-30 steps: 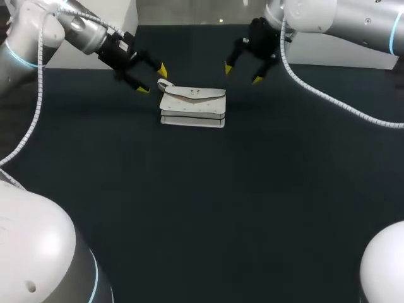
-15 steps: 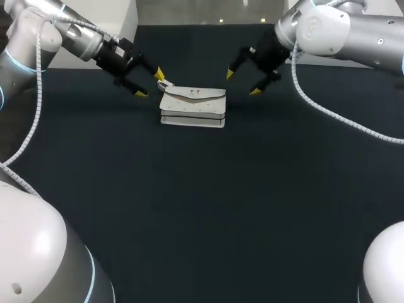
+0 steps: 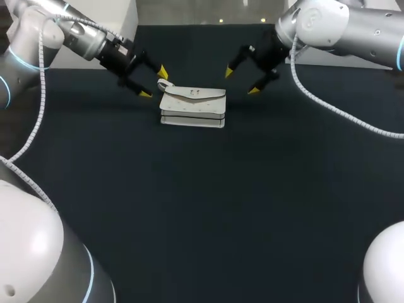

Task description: Pick up the bag, open it, inspect its contents, close it, and place it on the opposite side

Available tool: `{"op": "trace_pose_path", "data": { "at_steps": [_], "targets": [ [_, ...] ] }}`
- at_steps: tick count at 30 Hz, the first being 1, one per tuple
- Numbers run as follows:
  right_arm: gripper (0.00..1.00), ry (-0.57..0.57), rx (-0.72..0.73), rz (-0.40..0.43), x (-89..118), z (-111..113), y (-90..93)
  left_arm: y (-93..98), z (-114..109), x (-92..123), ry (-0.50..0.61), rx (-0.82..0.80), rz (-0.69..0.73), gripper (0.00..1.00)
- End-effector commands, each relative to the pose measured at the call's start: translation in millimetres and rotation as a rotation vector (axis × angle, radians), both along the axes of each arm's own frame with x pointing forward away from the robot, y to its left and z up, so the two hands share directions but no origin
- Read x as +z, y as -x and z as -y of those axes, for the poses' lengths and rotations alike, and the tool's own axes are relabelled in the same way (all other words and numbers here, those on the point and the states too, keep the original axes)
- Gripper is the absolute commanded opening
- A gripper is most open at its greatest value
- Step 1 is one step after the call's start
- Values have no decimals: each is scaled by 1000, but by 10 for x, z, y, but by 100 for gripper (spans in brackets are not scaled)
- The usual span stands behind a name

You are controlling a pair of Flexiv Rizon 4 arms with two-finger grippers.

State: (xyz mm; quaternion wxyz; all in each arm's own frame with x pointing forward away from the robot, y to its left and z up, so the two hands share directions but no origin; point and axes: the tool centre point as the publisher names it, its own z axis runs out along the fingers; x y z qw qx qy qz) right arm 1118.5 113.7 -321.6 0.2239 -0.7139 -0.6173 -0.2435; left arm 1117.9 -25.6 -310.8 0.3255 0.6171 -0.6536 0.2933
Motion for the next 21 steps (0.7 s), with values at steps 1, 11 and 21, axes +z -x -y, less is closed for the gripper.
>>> {"op": "trace_pose_path", "data": {
  "at_steps": [1, 11, 21],
  "targets": [
    [100, -52, 22, -42, -134, -18, -51, -119, -33, -126, 67, -6, -38, 100],
    [100, -196, 38, -90, -283, -194, -78, -174, 14, -180, 147, 25, -72, 100],
    [84, -323, 88, -131, -370, -361, -116, -207, 137, -252, 180, 17, -93, 82]
  ]
}}
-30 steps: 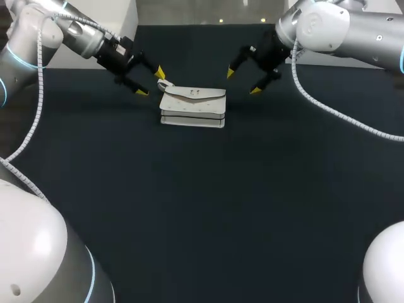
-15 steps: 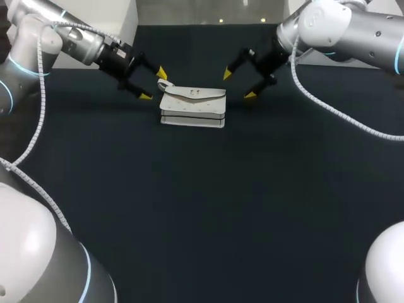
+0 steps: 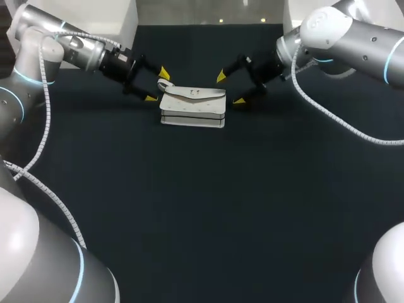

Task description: Pick up the bag, open it, inspect its contents, close it, and place it on the opposite side

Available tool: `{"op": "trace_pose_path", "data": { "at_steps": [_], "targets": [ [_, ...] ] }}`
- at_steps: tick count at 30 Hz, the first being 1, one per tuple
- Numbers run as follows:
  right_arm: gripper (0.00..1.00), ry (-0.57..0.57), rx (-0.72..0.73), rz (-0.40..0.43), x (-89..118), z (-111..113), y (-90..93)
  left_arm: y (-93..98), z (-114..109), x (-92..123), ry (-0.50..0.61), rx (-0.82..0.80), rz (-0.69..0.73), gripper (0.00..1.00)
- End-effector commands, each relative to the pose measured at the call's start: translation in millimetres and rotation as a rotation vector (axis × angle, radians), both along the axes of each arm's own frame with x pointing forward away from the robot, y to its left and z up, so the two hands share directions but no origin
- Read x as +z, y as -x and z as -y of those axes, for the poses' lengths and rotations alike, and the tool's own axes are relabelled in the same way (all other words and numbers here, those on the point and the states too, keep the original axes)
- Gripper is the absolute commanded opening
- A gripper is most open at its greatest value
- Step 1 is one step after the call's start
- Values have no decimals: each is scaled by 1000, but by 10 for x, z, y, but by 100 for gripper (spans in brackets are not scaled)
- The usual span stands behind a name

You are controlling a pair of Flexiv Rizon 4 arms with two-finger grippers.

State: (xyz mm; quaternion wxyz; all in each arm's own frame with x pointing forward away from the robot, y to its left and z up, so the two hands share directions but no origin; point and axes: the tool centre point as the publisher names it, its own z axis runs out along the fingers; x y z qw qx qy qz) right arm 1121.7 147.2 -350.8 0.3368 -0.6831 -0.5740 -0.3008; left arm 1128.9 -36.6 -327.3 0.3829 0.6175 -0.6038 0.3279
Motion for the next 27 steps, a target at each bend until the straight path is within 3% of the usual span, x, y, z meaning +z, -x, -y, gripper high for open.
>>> {"op": "trace_pose_path", "data": {
  "at_steps": [1, 4, 5, 16, 21, 27],
  "targets": [
    [79, -57, 91, -60, -85, -44, -86, -99, 37, -98, 40, -38, -29, 77],
    [53, -77, 106, -76, -103, -91, -91, -102, 59, -122, 43, -38, -34, 65],
    [49, -85, 113, -77, -106, -104, -91, -105, 62, -128, 44, -37, -35, 64],
    [48, -121, 140, -105, -142, -161, -77, -122, 111, -220, 57, -41, -59, 64],
    [49, -133, 138, -126, -199, -185, -72, -121, 122, -246, 74, -38, -75, 50],
    [53, -139, 137, -135, -220, -215, -73, -81, 160, -239, 82, -47, -82, 46]
  ]
}}
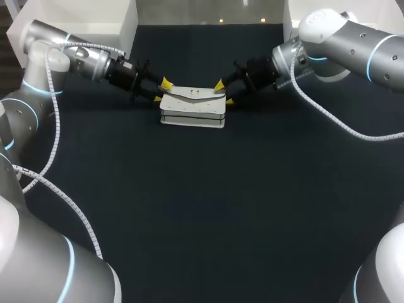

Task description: Pick up the bag, open it, inspect its contents, close it, and place it on the opposite side

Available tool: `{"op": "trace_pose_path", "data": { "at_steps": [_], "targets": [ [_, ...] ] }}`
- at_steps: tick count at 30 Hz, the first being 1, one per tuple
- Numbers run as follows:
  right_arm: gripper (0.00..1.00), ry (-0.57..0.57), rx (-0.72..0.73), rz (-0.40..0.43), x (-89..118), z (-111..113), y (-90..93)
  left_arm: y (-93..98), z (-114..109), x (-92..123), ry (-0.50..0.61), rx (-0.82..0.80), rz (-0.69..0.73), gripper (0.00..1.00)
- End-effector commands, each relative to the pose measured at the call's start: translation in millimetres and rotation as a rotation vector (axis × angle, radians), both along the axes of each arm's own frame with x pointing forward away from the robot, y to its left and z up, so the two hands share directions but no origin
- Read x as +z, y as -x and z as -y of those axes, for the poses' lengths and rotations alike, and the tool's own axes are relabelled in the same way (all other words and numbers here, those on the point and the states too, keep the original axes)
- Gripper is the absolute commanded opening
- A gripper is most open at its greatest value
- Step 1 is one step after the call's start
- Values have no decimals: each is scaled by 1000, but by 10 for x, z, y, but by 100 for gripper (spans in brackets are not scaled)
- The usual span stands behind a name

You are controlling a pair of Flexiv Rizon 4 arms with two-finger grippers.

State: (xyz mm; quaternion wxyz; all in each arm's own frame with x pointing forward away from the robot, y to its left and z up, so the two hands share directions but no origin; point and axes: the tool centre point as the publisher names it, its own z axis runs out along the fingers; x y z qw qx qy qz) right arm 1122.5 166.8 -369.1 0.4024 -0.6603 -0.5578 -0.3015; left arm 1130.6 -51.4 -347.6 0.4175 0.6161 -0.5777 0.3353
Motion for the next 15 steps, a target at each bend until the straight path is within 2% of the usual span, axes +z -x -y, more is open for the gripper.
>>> {"op": "trace_pose_path", "data": {
  "at_steps": [1, 5, 8, 9, 10, 11, 12, 13, 14, 15],
  "targets": [
    [50, -28, 95, -59, -38, -22, -65, -59, 19, -37, 12, -63, -27, 45],
    [49, -36, 96, -62, -46, -46, -63, -67, 47, -93, 1, -63, -36, 44],
    [46, -39, 96, -65, -56, -52, -57, -74, 54, -136, -8, -56, -46, 35],
    [43, -39, 96, -66, -59, -52, -55, -74, 56, -143, -8, -55, -48, 29],
    [40, -40, 96, -67, -62, -51, -53, -71, 57, -147, -13, -53, -49, 10],
    [35, -41, 95, -69, -63, -50, -51, -70, 58, -149, -14, -52, -48, 0],
    [29, -41, 95, -69, -64, -48, -49, -68, 59, -150, -15, -51, -48, 0],
    [11, -41, 94, -70, -65, -47, -46, -66, 61, -152, -16, -51, -48, 0],
    [0, -41, 94, -69, -66, -46, -42, -64, 63, -154, -17, -50, -48, 0],
    [0, -41, 93, -68, -66, -44, -38, -62, 64, -157, -17, -49, -48, 0]
  ]
}}
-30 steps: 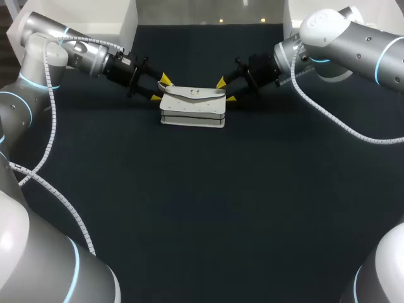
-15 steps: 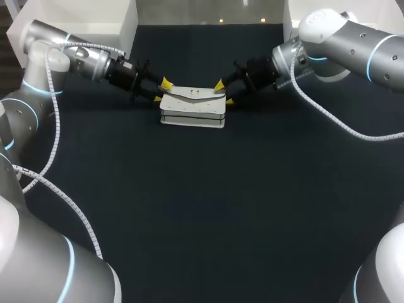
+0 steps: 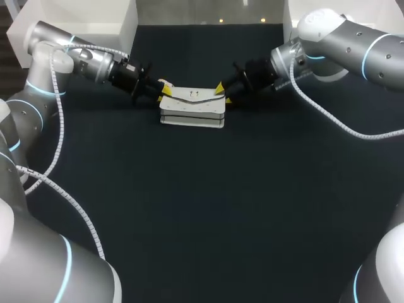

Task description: Pick up the bag, open it, inspect its contents, close it, and place it on the opposite side

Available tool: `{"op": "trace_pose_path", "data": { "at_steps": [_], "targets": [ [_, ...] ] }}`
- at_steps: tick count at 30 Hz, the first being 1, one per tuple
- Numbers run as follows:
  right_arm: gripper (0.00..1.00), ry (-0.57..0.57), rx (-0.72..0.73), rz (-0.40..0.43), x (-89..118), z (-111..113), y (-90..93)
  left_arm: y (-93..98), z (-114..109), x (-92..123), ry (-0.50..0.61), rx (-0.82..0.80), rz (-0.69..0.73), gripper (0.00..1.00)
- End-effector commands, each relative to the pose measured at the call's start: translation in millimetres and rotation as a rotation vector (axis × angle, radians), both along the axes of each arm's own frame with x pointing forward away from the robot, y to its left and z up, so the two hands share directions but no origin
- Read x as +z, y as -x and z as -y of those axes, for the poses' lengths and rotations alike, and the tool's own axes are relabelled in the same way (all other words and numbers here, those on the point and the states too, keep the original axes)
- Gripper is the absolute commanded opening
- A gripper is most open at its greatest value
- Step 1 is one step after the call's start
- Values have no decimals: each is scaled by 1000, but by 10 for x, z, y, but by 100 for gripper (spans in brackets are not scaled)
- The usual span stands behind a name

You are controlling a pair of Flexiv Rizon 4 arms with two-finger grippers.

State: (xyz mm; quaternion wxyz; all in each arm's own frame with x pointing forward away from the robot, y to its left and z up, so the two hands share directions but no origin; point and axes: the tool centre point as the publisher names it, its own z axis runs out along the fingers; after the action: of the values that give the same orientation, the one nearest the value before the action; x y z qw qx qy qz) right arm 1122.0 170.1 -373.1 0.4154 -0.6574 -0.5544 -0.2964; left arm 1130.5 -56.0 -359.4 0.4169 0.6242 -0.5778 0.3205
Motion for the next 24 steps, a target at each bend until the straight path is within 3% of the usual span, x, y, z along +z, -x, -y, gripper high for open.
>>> {"op": "trace_pose_path", "data": {
  "at_steps": [1, 6, 7, 8, 9, 10, 15, 16, 18, 20, 21, 23, 24],
  "targets": [
    [0, -27, 81, -45, -27, -11, -41, -61, 19, -41, 7, -45, -25, 0],
    [0, -33, 77, -44, -15, -1, -28, -35, 20, -17, 7, -46, -17, 0],
    [0, -34, 75, -44, -9, 2, -27, -28, 20, -9, 6, -45, -12, 16],
    [7, -37, 74, -44, -1, 6, -26, -23, 20, 0, 6, -45, -8, 27],
    [26, -39, 73, -43, 4, 9, -25, -18, 20, 7, 6, -45, -5, 32],
    [38, -40, 71, -43, 9, 10, -24, -14, 20, 10, 7, -46, -3, 35],
    [52, -45, 66, -44, 5, -2, -16, -21, 24, -35, 1, -36, -1, 40],
    [50, -48, 65, -48, -3, -7, -16, -25, 29, -50, 0, -36, -4, 38],
    [47, -49, 66, -51, -18, -15, -16, -25, 40, -74, -9, -36, -8, 25],
    [41, -51, 67, -52, -31, -20, -13, -24, 43, -79, -14, -36, -9, 0],
    [36, -51, 68, -52, -37, -21, -12, -24, 43, -79, -17, -35, -8, 0],
    [0, -51, 68, -55, -46, -25, -10, -26, 41, -79, -18, -32, -7, 0],
    [0, -51, 70, -55, -48, -31, -6, -27, 38, -77, -20, -29, -4, 0]
  ]
}}
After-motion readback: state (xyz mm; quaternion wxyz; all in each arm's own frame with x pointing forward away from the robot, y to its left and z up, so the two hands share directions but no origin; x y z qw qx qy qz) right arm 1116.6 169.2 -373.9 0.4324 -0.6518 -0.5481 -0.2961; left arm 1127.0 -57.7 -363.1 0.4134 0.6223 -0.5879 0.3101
